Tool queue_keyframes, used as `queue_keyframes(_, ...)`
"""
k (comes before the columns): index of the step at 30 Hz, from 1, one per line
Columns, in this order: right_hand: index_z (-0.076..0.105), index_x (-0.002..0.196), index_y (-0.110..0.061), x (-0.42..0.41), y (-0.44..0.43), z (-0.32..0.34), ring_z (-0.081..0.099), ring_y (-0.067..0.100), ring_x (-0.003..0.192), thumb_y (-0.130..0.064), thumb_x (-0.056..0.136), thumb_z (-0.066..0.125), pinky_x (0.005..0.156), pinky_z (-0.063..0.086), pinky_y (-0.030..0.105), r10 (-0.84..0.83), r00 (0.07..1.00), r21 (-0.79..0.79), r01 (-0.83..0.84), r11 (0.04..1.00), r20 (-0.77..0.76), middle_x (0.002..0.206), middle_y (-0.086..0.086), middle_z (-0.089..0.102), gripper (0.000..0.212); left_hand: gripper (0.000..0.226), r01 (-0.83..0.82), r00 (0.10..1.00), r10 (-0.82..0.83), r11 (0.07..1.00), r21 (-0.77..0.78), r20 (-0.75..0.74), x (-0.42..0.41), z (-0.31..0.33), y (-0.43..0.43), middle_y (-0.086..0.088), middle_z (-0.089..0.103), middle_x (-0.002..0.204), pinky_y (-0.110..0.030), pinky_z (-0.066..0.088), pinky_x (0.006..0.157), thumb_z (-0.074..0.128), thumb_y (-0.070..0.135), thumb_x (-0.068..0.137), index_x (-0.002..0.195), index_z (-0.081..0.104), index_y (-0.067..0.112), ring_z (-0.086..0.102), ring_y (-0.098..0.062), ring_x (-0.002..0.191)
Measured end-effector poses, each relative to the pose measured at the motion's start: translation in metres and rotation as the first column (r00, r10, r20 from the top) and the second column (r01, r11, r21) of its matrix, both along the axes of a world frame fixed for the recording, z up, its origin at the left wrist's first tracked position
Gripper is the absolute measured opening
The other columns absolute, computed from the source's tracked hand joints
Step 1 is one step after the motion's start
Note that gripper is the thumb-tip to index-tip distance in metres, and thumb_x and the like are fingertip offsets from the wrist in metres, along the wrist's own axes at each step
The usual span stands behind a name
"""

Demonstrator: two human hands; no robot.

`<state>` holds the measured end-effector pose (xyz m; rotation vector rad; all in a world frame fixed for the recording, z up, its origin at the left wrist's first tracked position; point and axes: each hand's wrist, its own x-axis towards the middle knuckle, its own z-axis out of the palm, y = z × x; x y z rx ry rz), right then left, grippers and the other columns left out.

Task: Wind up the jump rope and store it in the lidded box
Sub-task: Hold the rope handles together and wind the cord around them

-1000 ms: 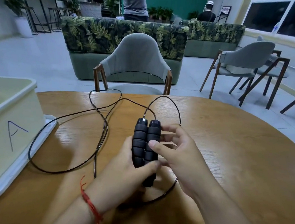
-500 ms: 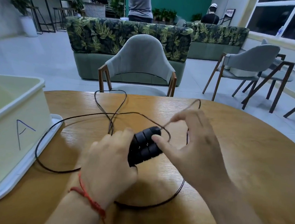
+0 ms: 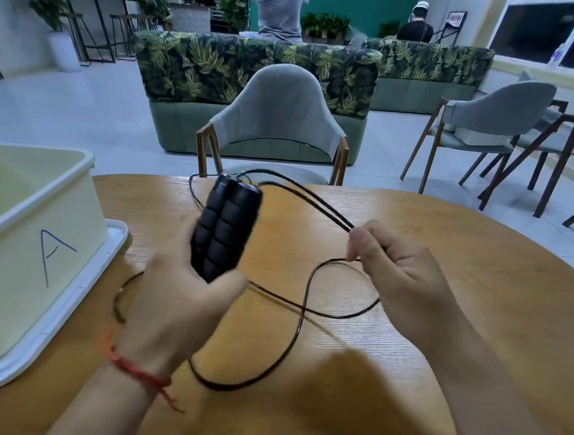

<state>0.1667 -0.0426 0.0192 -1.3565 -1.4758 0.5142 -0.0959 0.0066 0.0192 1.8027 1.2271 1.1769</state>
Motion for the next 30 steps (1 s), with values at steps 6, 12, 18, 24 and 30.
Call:
queue_keyframes(6,0.067,0.084,-0.022,-0.014,0.002,-0.008,0.043,0.011,0.055,-0.044,0.112,0.055,0.054,0.036,0.029,-0.052,0.99,0.012,0.05,0.999,0.128,0.056,-0.004,0.046,0.037,0.05,0.285,0.913,-0.143,0.894,-0.347,0.381,0.005,-0.009,0.0,-0.009,0.059,0.093,-0.052,0.043,0.081,0.073,0.03,0.058,0.107,0.076,0.021,0.054,-0.03,0.087)
queue_keyframes(12,0.055,0.082,-0.021,-0.047,0.002,-0.025,0.046,0.016,0.051,-0.048,0.111,0.048,0.053,0.043,0.043,-0.028,0.948,0.027,0.02,0.999,0.318,0.054,-0.006,0.046,0.041,0.058,0.384,0.769,-0.072,0.846,-0.37,0.635,0.016,-0.011,0.002,-0.005,0.05,0.078,-0.033,0.038,0.061,0.079,0.032,0.062,0.113,0.067,0.006,0.047,-0.015,0.068)
queue_keyframes(18,0.048,0.088,-0.033,-0.073,0.001,-0.034,0.055,0.02,0.057,-0.053,0.112,0.04,0.054,0.045,0.045,0.082,0.913,-0.03,-0.077,0.997,0.4,0.06,-0.004,0.055,0.032,0.029,0.382,0.712,-0.03,0.855,-0.351,0.702,0.027,-0.015,-0.004,-0.009,0.072,0.096,-0.037,0.056,0.083,0.077,0.041,0.082,0.096,0.08,0.016,0.07,-0.022,0.089)
queue_keyframes(24,0.055,0.078,-0.052,-0.075,0.0,-0.032,0.057,0.014,0.061,-0.057,0.112,0.043,0.059,0.044,0.04,0.16,0.919,-0.189,-0.097,0.977,0.359,0.062,-0.01,0.06,0.036,0.028,0.482,0.575,0.001,0.808,-0.339,0.818,0.027,-0.005,-0.01,-0.01,0.078,0.092,-0.041,0.055,0.091,0.064,0.029,0.096,0.112,0.068,0.006,0.075,-0.031,0.1)
queue_keyframes(30,0.052,0.073,-0.021,-0.046,0.006,-0.036,0.045,0.011,0.053,-0.062,0.107,0.054,0.059,0.039,0.044,0.185,0.951,-0.336,-0.095,0.937,0.248,0.056,-0.011,0.043,0.053,0.012,0.331,0.659,0.057,0.873,-0.358,0.75,0.002,-0.004,0.016,0.0,0.062,0.083,-0.052,0.067,0.085,0.069,0.029,0.102,0.1,0.066,0.017,0.064,-0.017,0.083)
